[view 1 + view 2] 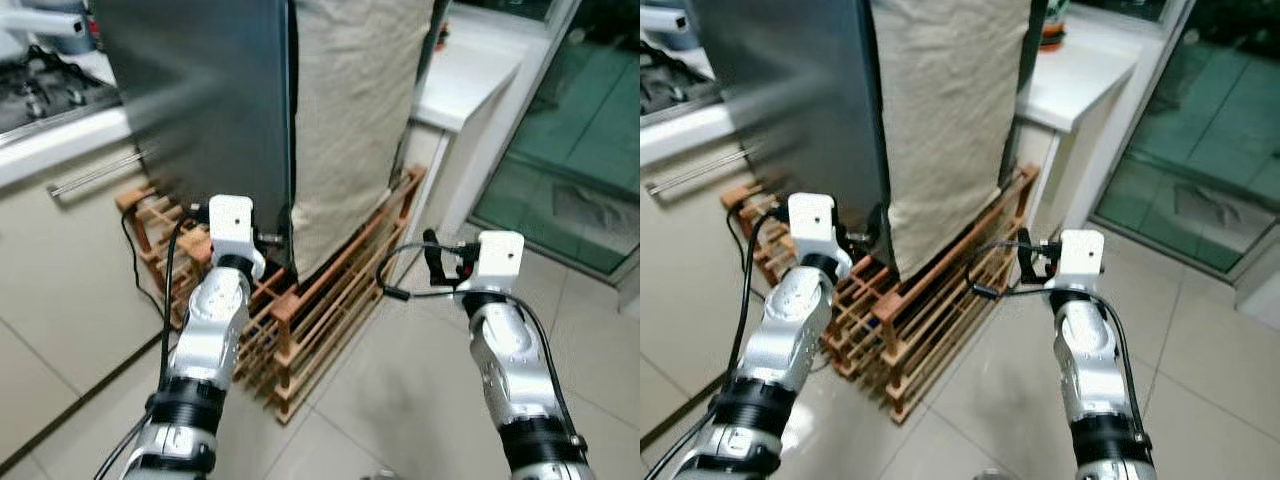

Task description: Restocking fridge

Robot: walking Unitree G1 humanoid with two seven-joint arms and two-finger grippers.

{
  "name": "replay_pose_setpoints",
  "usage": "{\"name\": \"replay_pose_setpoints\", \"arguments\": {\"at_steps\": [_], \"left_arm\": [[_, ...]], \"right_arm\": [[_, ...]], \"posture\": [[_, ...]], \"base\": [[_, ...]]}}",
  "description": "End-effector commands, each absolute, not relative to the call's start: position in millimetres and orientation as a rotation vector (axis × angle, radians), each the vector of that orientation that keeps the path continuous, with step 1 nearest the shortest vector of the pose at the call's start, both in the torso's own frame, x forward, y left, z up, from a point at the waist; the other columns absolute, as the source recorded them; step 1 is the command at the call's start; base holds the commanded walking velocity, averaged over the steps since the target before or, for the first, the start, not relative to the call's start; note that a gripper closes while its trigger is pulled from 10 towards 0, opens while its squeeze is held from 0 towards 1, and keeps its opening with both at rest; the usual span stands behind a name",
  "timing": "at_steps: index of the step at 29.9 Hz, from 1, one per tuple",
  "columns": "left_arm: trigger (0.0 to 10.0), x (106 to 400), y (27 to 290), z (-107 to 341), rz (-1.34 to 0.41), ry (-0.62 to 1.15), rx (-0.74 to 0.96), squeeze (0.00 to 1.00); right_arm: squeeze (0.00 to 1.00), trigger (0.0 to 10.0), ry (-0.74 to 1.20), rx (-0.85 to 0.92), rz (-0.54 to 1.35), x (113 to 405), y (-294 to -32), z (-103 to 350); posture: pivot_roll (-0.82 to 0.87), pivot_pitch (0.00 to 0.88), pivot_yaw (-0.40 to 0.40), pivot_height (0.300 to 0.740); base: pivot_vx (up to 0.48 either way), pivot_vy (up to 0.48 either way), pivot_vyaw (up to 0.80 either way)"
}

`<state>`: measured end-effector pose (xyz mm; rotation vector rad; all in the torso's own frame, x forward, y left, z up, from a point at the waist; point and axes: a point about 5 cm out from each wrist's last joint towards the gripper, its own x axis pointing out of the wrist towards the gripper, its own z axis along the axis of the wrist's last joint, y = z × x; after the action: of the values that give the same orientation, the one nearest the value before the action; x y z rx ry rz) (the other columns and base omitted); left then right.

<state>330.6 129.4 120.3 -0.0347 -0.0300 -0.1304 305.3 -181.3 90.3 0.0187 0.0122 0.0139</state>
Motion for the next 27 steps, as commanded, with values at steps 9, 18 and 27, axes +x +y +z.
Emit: {"name": "replay_pose_setpoints", "arguments": {"at_steps": [9, 18, 27], "left_arm": [[10.0, 332, 126, 128, -0.147, -0.053, -0.013, 0.00], [10.0, 334, 131, 138, -0.129, -0.079, -0.011, 0.00], [10.0, 329, 119, 173, -0.255, -0.099, -0.019, 0.00]], "right_arm": [[0.00, 10.0, -0.011, 0.012, 0.008, 306, -185, 96], [0.00, 10.0, -0.015, 0.003, 0.016, 306, -184, 97], [0.00, 10.0, -0.010, 0.006, 0.008, 306, -188, 96]], "posture": [[-0.05, 0.000, -0.024, 0.735], [-0.05, 0.000, -0.024, 0.735], [-0.05, 0.000, -0.025, 0.735]], "base": [[0.000, 0.000, -0.33], [0.000, 0.000, 0.00], [0.000, 0.000, 0.00]]}}
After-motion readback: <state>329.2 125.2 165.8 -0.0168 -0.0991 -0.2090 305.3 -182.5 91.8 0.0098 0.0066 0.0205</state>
